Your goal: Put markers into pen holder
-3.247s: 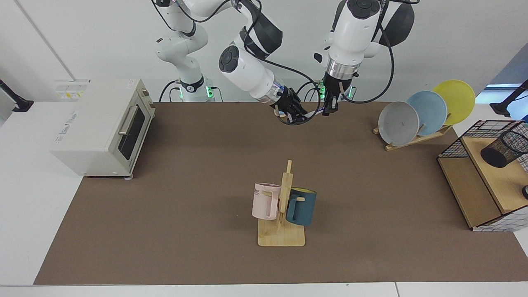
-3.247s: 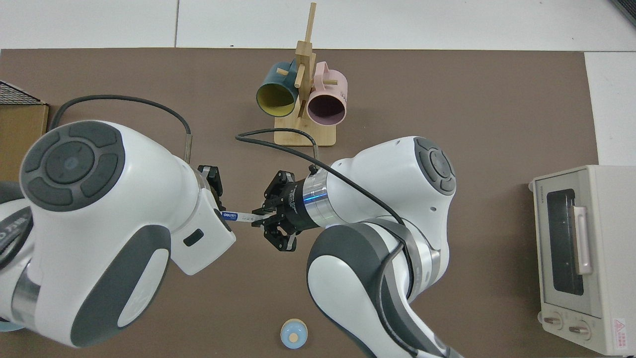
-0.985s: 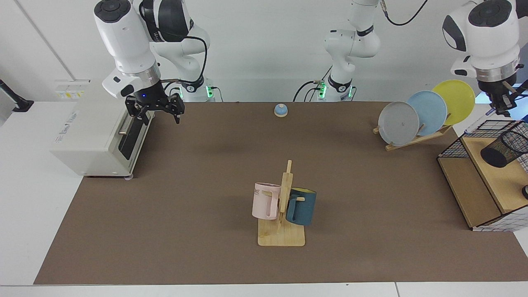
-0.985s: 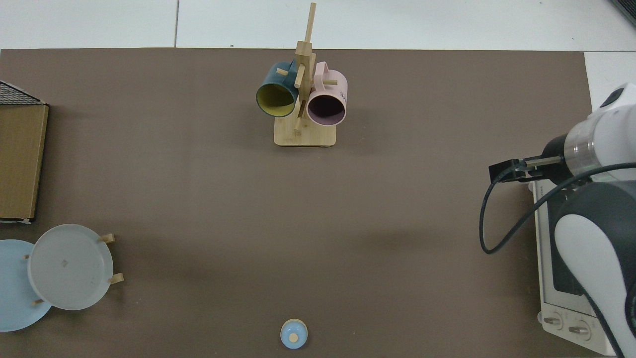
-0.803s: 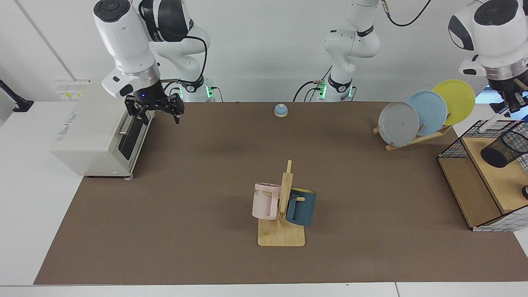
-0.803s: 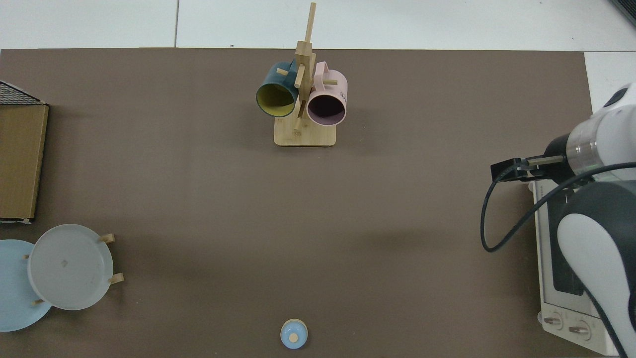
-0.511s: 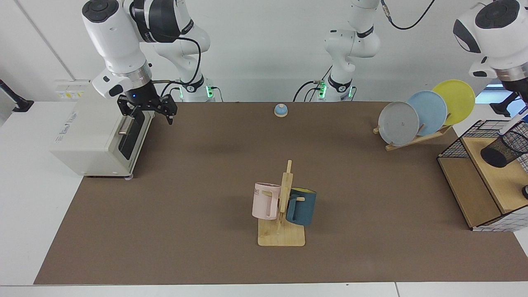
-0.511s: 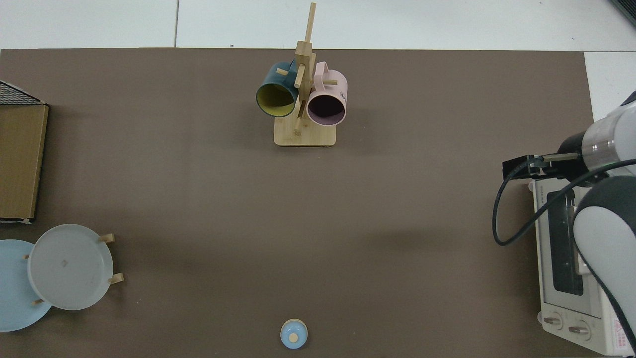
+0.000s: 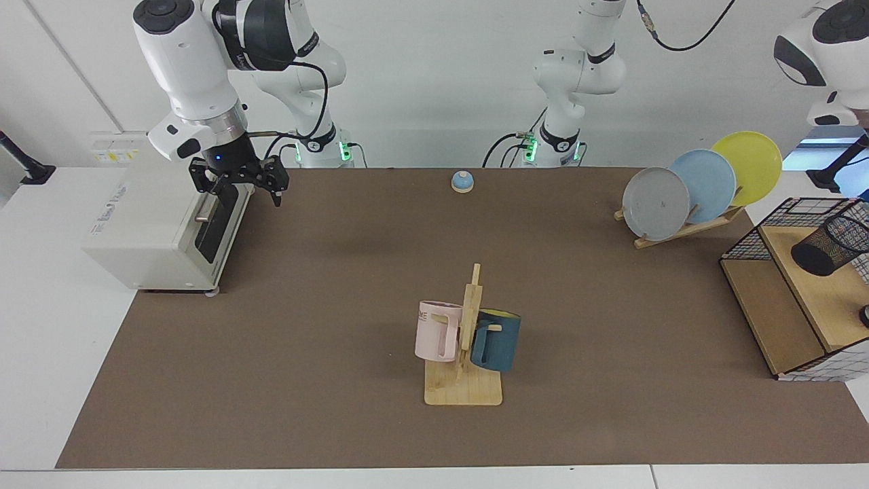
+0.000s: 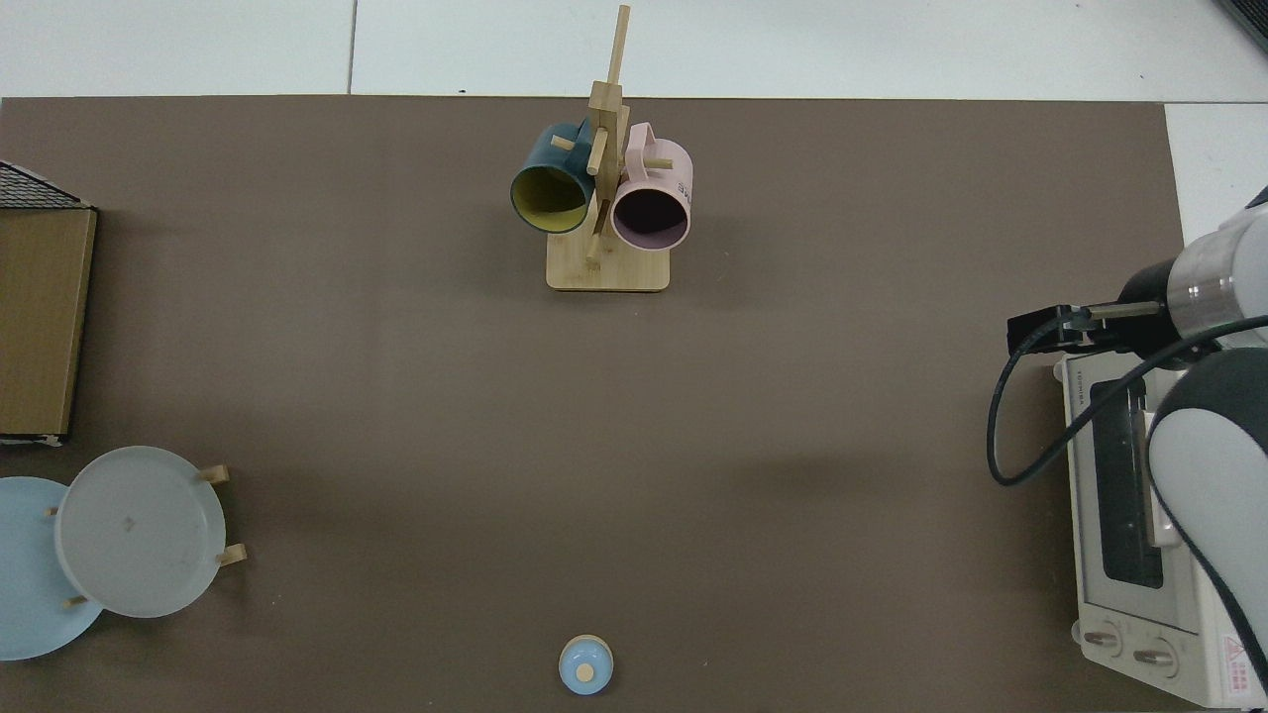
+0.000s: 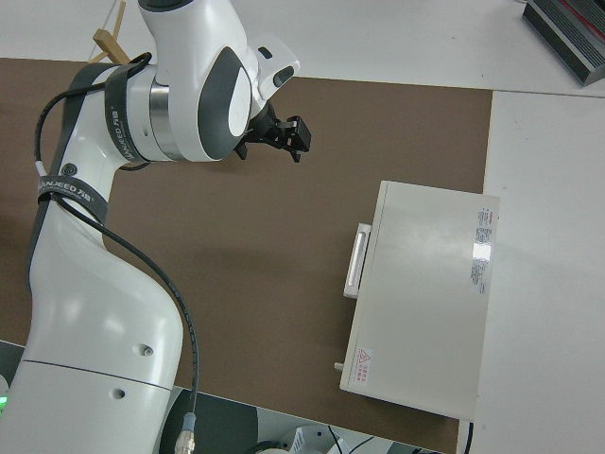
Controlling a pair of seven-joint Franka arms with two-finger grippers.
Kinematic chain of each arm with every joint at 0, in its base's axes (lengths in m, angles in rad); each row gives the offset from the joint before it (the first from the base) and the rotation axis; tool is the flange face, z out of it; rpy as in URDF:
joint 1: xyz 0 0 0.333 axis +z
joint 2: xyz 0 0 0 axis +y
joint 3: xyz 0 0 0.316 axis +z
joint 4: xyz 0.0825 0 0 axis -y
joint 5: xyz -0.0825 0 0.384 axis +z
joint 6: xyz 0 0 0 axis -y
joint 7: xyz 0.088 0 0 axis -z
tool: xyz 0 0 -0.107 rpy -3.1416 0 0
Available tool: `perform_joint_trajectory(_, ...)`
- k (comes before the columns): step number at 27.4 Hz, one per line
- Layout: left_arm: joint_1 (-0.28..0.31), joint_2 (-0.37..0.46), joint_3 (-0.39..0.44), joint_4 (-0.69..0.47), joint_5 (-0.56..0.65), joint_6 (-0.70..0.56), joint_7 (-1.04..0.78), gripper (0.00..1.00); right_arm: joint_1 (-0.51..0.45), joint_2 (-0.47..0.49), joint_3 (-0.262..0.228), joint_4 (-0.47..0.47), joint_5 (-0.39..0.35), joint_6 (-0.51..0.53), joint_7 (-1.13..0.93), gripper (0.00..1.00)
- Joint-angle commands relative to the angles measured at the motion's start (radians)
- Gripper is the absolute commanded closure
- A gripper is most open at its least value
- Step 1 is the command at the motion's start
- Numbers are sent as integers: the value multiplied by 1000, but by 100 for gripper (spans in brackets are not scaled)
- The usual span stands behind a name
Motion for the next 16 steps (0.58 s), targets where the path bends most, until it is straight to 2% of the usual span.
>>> perform_joint_trajectory(1, 36, 116, 9, 36, 10, 29, 5, 100, -29, -11, 12, -11, -2, 18, -41, 0)
perform_joint_trajectory(12, 45, 129, 4, 38, 21, 9, 5, 100, -32, -19, 12, -17, 1, -31, -35, 0)
perform_joint_trajectory(16, 45, 169, 4, 41, 18, 3, 4, 100, -34, -17, 10, -15, 4, -22, -33, 0)
